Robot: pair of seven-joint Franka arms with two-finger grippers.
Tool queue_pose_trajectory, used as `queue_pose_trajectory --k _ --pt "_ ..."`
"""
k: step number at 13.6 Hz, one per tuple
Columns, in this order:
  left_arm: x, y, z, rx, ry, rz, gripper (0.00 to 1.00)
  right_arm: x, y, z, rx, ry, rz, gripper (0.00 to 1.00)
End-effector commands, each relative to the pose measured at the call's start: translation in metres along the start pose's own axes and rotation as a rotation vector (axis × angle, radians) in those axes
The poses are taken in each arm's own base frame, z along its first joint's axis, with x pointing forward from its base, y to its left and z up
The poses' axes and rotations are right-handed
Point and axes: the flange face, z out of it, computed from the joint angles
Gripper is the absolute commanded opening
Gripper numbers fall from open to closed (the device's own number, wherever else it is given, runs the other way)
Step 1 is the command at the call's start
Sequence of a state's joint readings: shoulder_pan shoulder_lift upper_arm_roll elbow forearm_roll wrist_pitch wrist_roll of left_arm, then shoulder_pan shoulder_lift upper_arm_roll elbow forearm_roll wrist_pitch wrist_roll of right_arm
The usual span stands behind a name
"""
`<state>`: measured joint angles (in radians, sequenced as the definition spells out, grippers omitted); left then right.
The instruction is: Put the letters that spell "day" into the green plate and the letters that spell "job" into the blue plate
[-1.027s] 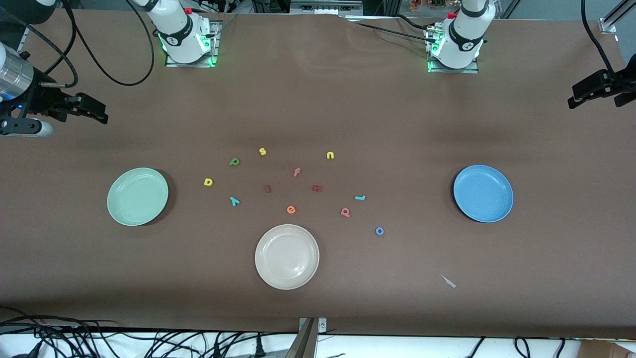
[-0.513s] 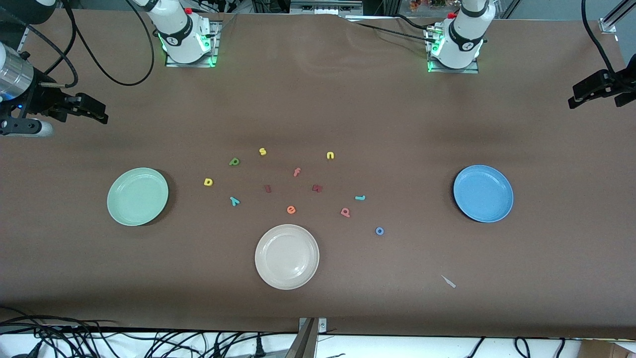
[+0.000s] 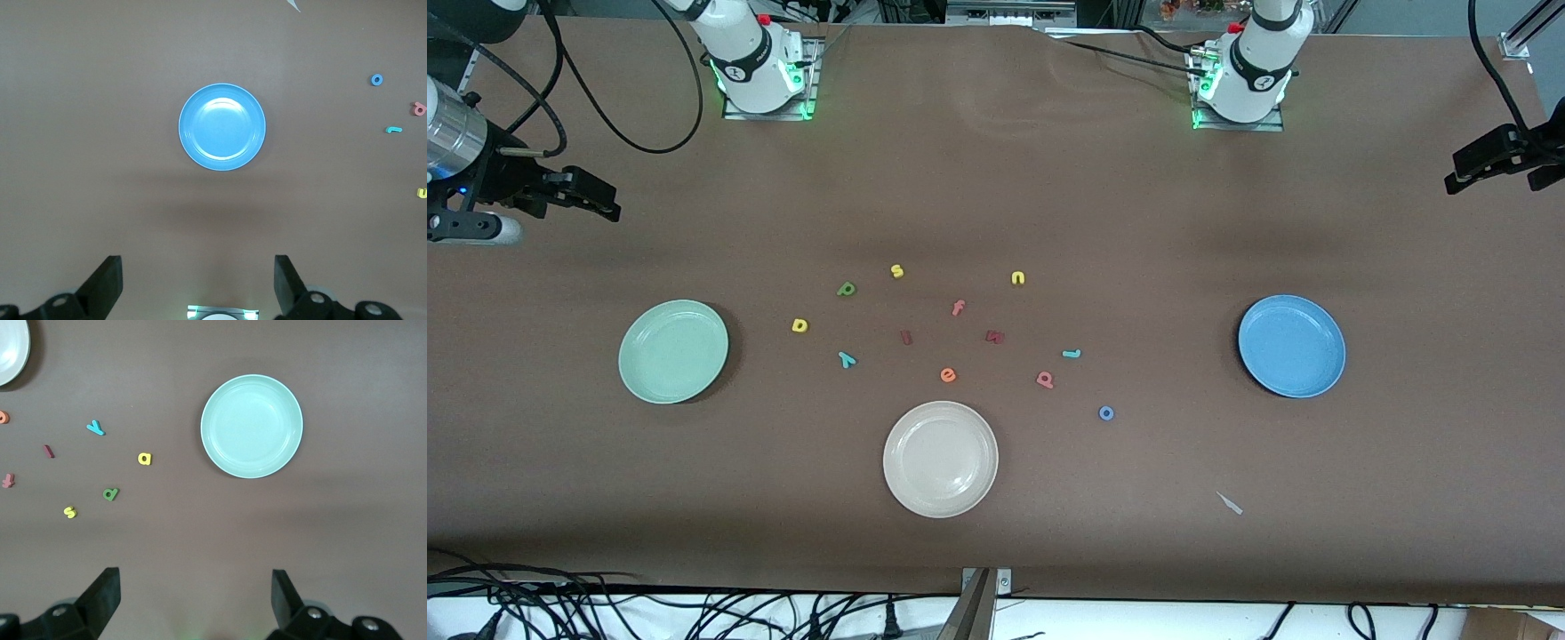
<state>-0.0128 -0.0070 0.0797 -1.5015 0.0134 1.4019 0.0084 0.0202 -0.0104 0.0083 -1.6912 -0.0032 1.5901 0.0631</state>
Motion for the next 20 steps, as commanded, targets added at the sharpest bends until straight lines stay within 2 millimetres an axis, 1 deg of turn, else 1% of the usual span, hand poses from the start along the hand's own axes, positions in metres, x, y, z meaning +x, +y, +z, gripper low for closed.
queue_pose_trajectory --k 1,4,6,10,12,14,16,19,20 --pt "-0.001 0.002 -0.009 0.032 0.010 0.006 1.00 0.001 -0.001 -0.004 0.006 0.001 -0.016 1.00" --pt "0.002 0.010 -0.016 0.037 0.026 0.017 1.00 0.001 0.000 -0.005 0.007 0.003 -0.015 1.00" --pt "0.001 0.010 -0.014 0.037 0.017 0.017 1.00 0.001 0.000 -0.005 0.007 0.003 -0.015 1.00" --pt "-0.001 -0.006 -0.001 0.034 -0.052 -0.012 1.00 0.001 0.000 -0.005 0.007 0.003 -0.015 1.00" --pt "0.000 -0.010 0.001 0.032 -0.063 -0.021 1.00 0.001 0.000 -0.005 0.007 0.004 -0.015 1.00" --pt "0.000 -0.008 0.001 0.034 -0.066 -0.017 1.00 0.001 0.000 -0.005 0.007 0.004 -0.015 1.00" --pt "-0.001 -0.005 -0.004 0.027 -0.055 -0.011 1.00 0.001 0.000 -0.005 0.007 0.003 -0.015 1.00" --pt "-0.002 0.010 -0.007 0.021 -0.048 0.018 1.00 0.001 0.000 -0.005 0.007 0.003 -0.015 1.00" --pt "-0.001 0.022 -0.005 0.021 -0.052 0.049 1.00 0.001 0.000 -0.005 0.007 0.003 -0.015 1.00"
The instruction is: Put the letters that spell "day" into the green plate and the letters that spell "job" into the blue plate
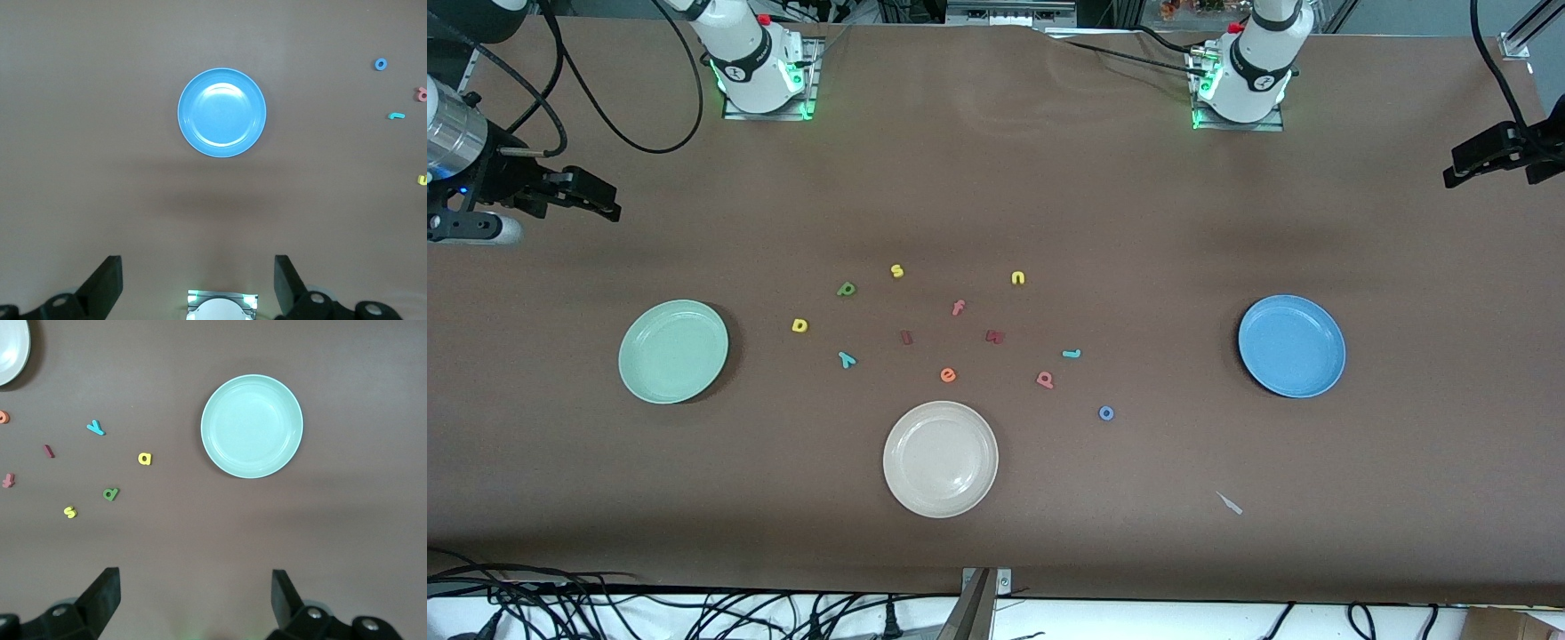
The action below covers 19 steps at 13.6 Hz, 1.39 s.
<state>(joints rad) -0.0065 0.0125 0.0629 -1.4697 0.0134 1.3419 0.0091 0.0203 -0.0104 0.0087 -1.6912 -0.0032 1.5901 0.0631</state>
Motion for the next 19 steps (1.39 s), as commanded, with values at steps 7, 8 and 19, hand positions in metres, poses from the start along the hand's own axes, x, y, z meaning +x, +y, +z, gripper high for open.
queue_pose_trajectory --k 7,8,19 --pt "-0.006 0.033 -0.006 0.040 -0.061 0.075 1.00 0.001 0.000 -0.005 0.007 0.003 -0.014 1.00" --pt "-0.006 0.035 -0.006 0.040 -0.061 0.077 1.00 0.001 0.000 -0.004 0.007 0.001 -0.014 1.00" --pt "0.006 0.026 0.000 0.021 -0.003 0.049 1.00 0.001 0.000 -0.005 0.007 0.003 -0.014 1.00"
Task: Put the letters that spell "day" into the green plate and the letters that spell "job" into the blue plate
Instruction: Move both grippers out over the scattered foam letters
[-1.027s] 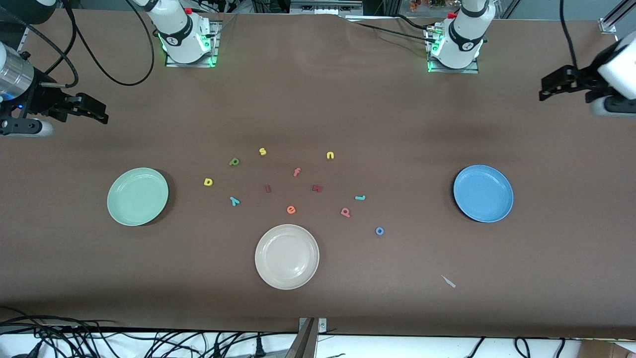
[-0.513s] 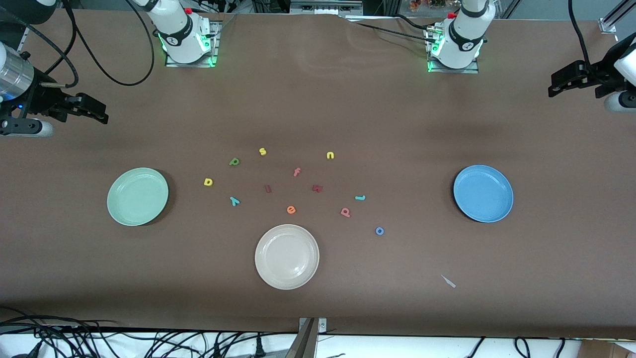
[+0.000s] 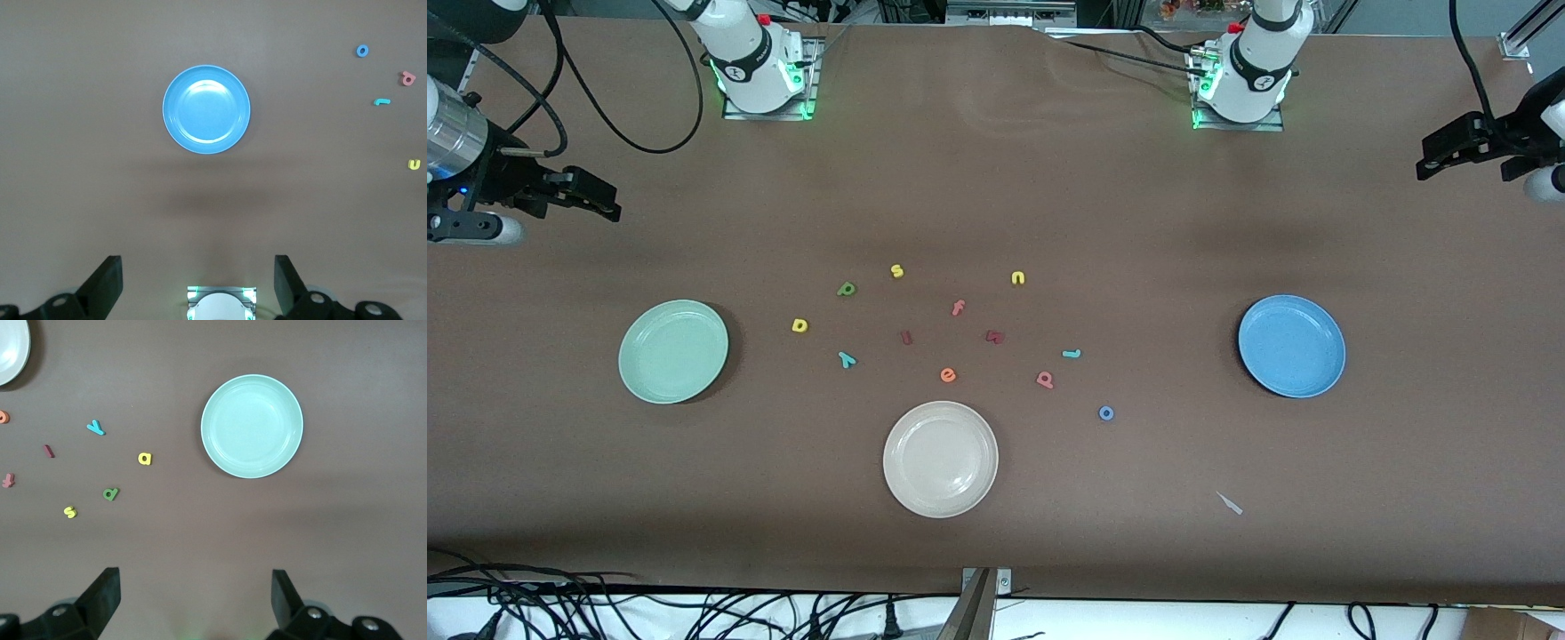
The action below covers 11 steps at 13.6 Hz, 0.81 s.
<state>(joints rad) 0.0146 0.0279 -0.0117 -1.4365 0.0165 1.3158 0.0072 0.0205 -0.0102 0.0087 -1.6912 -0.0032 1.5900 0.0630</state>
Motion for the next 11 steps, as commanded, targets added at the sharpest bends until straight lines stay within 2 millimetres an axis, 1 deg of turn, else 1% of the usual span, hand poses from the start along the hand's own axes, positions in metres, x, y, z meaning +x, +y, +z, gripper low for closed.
queue_pose_trajectory --k 1,3,4,6,9,10,11 --pt "0.007 -0.002 0.009 0.014 0.009 0.001 1.00 0.001 0.000 -0.004 0.007 0.000 -0.014 1.00" --pt "0.013 -0.001 0.021 0.014 0.017 0.003 1.00 0.001 0.000 -0.004 0.007 0.002 -0.014 1.00" --pt "0.017 0.001 0.030 0.015 0.023 0.010 1.00 0.001 0.000 -0.004 0.007 0.000 -0.014 1.00" --pt "0.022 0.004 0.039 0.014 0.034 0.025 1.00 0.001 0.000 -0.004 0.007 0.002 -0.014 1.00" --pt "0.023 0.016 0.036 0.014 0.040 0.050 1.00 0.001 0.000 -0.004 0.007 0.002 -0.014 1.00" --pt "0.023 0.027 0.035 0.005 0.040 0.068 1.00 0.001 0.000 -0.004 0.007 0.002 -0.014 1.00" --pt "0.023 0.030 0.034 0.002 0.043 0.073 1.00 0.001 0.000 -0.004 0.008 0.003 -0.012 1.00"
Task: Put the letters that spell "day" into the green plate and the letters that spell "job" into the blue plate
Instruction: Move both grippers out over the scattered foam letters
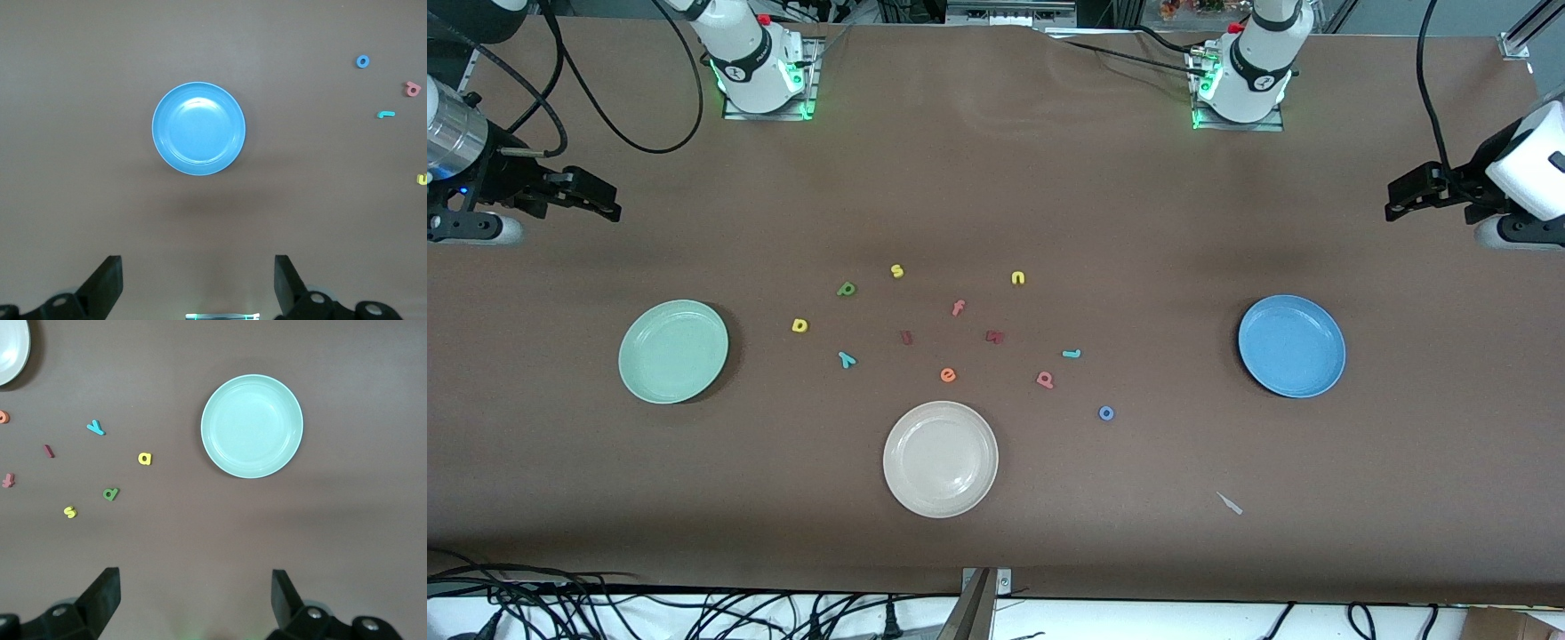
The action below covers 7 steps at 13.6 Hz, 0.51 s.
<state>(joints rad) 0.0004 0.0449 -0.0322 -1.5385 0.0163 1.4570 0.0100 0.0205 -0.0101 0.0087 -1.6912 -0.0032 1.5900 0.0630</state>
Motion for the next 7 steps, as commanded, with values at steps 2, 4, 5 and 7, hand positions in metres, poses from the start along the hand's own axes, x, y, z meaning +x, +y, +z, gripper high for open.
queue_pose_trajectory --k 2,4,5,7 --pt "-0.001 0.015 -0.008 -0.016 0.027 0.040 1.00 0.001 0.000 -0.002 0.008 -0.003 -0.014 1.00" --pt "0.001 0.018 -0.009 -0.050 0.039 0.040 1.00 0.002 0.000 -0.002 0.010 -0.002 -0.014 1.00" --pt "0.004 0.017 -0.008 -0.060 0.047 0.036 1.00 0.002 0.000 -0.002 0.010 0.000 -0.014 1.00" --pt "0.010 0.019 -0.012 -0.095 0.101 0.035 1.00 0.005 -0.001 0.001 0.008 -0.003 -0.015 1.00"
